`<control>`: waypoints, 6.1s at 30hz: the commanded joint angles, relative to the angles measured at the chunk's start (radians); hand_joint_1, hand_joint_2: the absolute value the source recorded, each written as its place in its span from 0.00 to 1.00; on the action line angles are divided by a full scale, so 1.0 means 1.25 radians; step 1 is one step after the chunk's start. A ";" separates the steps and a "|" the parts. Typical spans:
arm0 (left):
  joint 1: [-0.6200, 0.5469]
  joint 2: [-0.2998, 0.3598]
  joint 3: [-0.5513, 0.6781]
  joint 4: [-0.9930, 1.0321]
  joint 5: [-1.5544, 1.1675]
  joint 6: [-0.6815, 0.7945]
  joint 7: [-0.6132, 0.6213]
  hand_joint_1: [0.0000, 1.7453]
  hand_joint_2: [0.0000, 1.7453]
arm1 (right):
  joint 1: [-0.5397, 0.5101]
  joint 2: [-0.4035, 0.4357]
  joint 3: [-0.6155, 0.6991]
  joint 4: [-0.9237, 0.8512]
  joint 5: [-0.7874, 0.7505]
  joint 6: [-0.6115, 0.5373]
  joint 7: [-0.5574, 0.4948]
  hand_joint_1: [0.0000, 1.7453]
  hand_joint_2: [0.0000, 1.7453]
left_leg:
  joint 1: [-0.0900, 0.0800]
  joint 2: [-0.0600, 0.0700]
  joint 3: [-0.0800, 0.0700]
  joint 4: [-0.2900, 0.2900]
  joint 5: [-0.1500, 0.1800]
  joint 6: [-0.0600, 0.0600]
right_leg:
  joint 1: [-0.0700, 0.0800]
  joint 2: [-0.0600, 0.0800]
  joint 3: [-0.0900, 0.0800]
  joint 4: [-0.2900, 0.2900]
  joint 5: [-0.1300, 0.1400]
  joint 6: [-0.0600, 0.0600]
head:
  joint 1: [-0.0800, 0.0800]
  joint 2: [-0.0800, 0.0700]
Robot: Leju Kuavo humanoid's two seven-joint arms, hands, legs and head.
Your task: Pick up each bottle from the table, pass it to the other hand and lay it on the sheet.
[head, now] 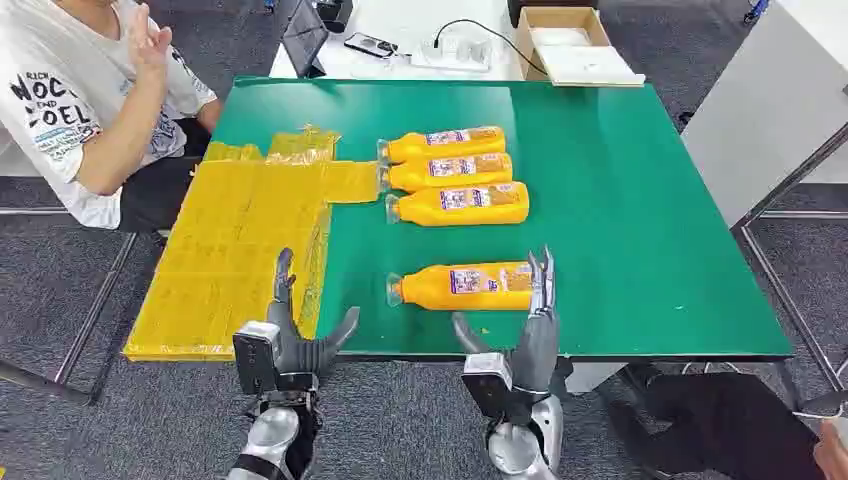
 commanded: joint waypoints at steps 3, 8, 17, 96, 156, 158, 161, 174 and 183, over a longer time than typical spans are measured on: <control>-0.040 -0.003 0.023 0.074 -0.017 0.002 0.004 0.00 1.00 | -0.090 -0.076 -0.025 0.143 0.070 0.057 0.132 0.00 1.00 | 0.000 0.000 0.003 -0.001 -0.001 0.000 | 0.000 -0.001 0.003 -0.001 -0.001 -0.001 | 0.000 0.000; -0.036 -0.004 0.033 0.071 -0.023 0.003 0.008 0.00 1.00 | -0.103 -0.094 -0.029 0.148 0.115 0.077 0.197 0.00 1.00 | 0.000 0.001 0.004 -0.001 -0.001 0.000 | 0.000 0.000 0.004 -0.001 -0.001 -0.002 | 0.000 0.000; -0.034 -0.004 0.066 0.079 -0.047 -0.030 0.020 0.00 1.00 | -0.343 -0.212 -0.004 0.333 0.240 0.320 0.405 0.00 1.00 | 0.000 0.003 0.004 0.000 -0.001 0.001 | 0.000 0.002 0.004 -0.001 0.000 -0.001 | 0.000 0.000; -0.073 -0.007 0.057 0.205 -0.023 -0.073 -0.002 0.00 1.00 | -0.554 -0.356 0.383 0.593 0.038 0.708 0.318 0.00 1.00 | 0.000 0.000 0.002 0.000 0.000 0.001 | 0.001 -0.001 0.003 0.000 0.000 -0.001 | 0.000 0.000; -0.037 0.000 -0.010 0.058 0.180 -0.226 0.105 0.00 1.00 | -0.150 -0.102 -0.068 -0.018 0.021 0.059 0.019 1.00 1.00 | 0.001 0.000 0.002 0.000 -0.001 0.001 | 0.001 0.000 0.003 0.000 -0.001 -0.001 | 0.000 0.000; -0.034 0.007 -0.026 0.031 0.231 -0.289 0.130 0.00 1.00 | -0.149 -0.103 -0.046 0.026 0.020 0.094 0.013 1.00 1.00 | 0.000 0.000 0.004 0.000 -0.002 0.001 | 0.001 0.000 0.004 0.000 -0.002 -0.001 | 0.000 0.000; -0.048 0.014 -0.053 0.008 0.310 -0.386 0.167 0.00 1.00 | -0.158 -0.094 0.022 0.154 0.034 0.174 -0.009 1.00 1.00 | 0.001 0.001 0.004 0.000 -0.002 0.001 | 0.001 0.001 0.005 -0.001 -0.001 -0.002 | 0.000 0.000; -0.075 0.006 -0.095 0.020 0.400 -0.466 0.190 0.00 1.00 | -0.187 -0.032 0.245 0.428 -0.001 0.215 -0.019 1.00 1.00 | 0.001 0.002 0.006 0.000 -0.003 0.001 | 0.002 0.001 0.006 -0.001 -0.002 -0.002 | 0.000 0.000; -0.081 0.003 -0.110 0.043 0.421 -0.491 0.208 0.00 1.00 | -0.217 -0.013 0.289 0.501 0.050 0.228 -0.019 1.00 1.00 | 0.001 0.000 0.003 0.000 -0.001 0.001 | 0.001 0.000 0.003 0.000 -0.001 -0.002 | 0.000 0.000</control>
